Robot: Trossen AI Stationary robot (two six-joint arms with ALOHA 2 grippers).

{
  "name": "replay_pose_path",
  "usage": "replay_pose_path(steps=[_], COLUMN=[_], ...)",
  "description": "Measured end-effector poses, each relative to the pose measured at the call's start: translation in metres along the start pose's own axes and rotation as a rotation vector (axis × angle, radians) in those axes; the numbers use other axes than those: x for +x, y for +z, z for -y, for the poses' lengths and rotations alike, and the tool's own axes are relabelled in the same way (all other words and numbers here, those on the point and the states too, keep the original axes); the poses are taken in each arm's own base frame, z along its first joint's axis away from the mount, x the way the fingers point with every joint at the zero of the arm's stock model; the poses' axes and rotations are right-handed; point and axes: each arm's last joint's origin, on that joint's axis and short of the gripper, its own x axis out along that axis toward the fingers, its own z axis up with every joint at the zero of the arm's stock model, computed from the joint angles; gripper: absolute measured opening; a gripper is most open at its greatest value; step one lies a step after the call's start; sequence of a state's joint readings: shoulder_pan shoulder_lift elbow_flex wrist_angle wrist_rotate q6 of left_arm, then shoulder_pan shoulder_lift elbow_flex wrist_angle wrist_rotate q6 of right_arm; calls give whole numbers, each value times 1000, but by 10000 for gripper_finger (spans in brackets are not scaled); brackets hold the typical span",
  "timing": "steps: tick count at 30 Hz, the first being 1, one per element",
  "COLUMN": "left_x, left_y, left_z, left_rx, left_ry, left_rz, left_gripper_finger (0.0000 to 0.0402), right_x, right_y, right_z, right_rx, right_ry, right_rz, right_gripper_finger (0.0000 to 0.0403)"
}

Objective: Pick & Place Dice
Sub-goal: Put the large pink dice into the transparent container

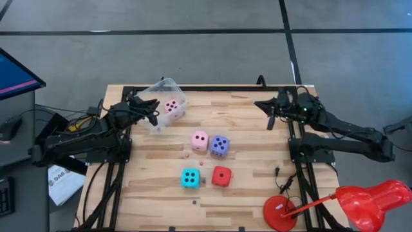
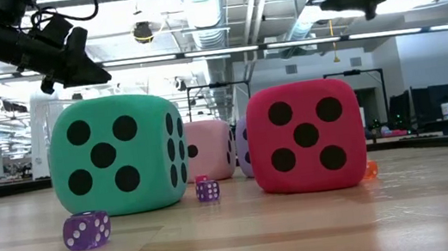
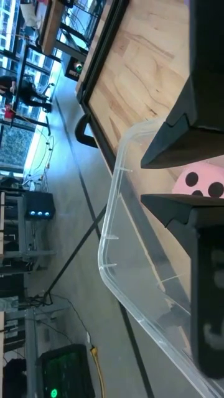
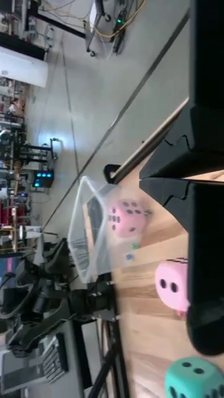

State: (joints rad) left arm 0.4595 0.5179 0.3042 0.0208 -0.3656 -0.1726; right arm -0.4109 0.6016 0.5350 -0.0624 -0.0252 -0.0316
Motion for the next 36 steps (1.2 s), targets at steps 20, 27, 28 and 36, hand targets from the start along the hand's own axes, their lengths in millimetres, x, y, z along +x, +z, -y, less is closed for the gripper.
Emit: replay_pose_path(steps=[20, 27, 28, 36], left_x=[0, 0, 0, 0], left_y=[0, 0, 0, 1], left_z=[0, 0, 0, 0], left_rx=[-2, -2, -2, -2], left_ry=[-1, -1, -1, -1], left_rz=[4, 4, 5, 5], left_gripper_finger=[66, 66, 66, 66], right_x=[-21, -34, -35, -39], right_y=[-59, -61, -61, -64], right_z=[-10, -10, -10, -10], right_rx=[17, 17, 15, -9], right_ry=[60, 60, 60, 57], right_rz=[236, 241, 241, 224], right_gripper_finger=[0, 0, 0, 0])
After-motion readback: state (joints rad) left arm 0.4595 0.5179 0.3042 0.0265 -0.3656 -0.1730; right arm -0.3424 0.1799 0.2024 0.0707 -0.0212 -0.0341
